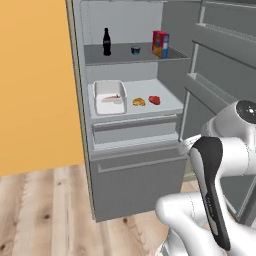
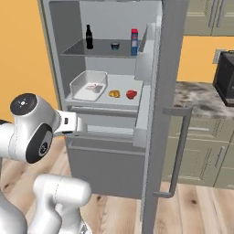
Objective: Place the tupperware on the second highest shelf of the fridge. Make space for the tupperware among the existing items by rearranging them on the shelves if needed. Close the fridge door when finished.
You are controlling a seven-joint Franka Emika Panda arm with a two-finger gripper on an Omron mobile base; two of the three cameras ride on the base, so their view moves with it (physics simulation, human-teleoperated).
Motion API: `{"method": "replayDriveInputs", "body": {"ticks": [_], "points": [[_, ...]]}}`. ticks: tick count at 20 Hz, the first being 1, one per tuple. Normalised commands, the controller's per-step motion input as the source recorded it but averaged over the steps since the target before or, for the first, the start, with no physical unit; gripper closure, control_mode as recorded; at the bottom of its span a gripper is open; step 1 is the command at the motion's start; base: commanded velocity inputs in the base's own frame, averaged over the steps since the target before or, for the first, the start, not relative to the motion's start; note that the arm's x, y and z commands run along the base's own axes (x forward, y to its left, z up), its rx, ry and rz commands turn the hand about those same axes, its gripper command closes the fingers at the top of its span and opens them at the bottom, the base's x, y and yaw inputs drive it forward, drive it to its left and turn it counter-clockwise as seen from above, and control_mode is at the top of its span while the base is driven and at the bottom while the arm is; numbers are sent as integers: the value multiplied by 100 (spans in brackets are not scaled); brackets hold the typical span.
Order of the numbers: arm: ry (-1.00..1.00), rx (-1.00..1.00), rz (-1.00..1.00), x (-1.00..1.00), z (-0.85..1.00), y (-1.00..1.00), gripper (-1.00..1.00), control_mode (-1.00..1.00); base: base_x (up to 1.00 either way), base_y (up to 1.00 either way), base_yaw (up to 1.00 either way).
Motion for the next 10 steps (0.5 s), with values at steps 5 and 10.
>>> {"method": "replayDriveInputs", "body": {"ticks": [5, 10], "points": [[0, 0, 0, 0, 0, 0, -100, 100, -2, -46, 3], [0, 0, 0, 0, 0, 0, -100, 100, -35, 44, 1]]}}
